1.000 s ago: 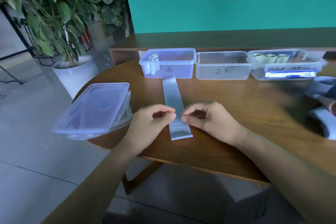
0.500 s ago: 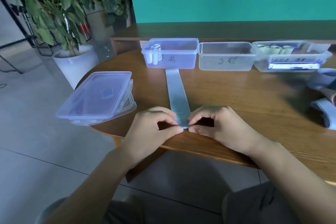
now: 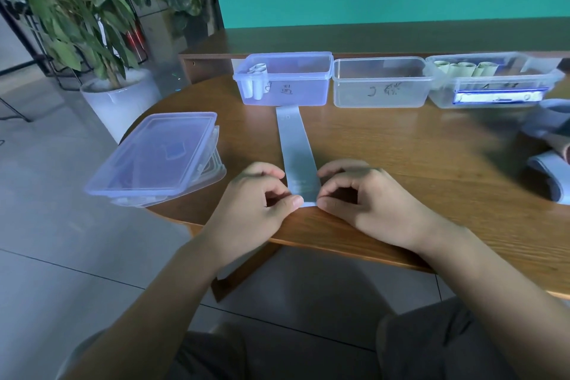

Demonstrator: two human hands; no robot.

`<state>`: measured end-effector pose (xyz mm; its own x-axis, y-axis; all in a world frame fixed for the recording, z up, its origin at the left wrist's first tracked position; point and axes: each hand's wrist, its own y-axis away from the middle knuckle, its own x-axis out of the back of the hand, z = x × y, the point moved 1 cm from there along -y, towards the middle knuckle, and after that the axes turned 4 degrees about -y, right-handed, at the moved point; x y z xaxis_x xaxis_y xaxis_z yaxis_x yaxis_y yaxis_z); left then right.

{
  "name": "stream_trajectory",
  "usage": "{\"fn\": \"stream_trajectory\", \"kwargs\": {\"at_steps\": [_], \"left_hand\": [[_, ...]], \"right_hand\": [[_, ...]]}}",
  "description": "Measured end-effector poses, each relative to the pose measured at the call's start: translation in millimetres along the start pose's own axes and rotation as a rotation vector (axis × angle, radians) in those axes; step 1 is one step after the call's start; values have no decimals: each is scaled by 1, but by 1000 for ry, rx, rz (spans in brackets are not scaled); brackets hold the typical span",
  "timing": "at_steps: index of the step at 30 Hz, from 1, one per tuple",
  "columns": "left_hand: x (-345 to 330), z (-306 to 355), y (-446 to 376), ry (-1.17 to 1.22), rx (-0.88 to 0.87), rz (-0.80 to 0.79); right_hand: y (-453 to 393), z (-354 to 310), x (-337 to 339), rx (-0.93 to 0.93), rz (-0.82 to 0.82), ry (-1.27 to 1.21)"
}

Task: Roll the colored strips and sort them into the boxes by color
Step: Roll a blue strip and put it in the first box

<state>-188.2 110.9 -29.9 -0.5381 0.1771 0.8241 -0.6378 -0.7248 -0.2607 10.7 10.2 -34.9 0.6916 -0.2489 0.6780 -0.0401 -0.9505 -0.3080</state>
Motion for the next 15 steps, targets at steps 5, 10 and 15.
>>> {"fn": "stream_trajectory", "kwargs": {"at_steps": [5, 10, 15], "left_hand": [[-1, 3, 0, 9, 27, -5], [-1, 6, 1, 74, -63, 15], [-3, 5, 2, 78, -189, 11]], "right_hand": [[-5, -6, -1, -179, -48, -11], [-7, -3, -1, -215, -31, -42], [-4, -4, -3, -86, -76, -63]]}}
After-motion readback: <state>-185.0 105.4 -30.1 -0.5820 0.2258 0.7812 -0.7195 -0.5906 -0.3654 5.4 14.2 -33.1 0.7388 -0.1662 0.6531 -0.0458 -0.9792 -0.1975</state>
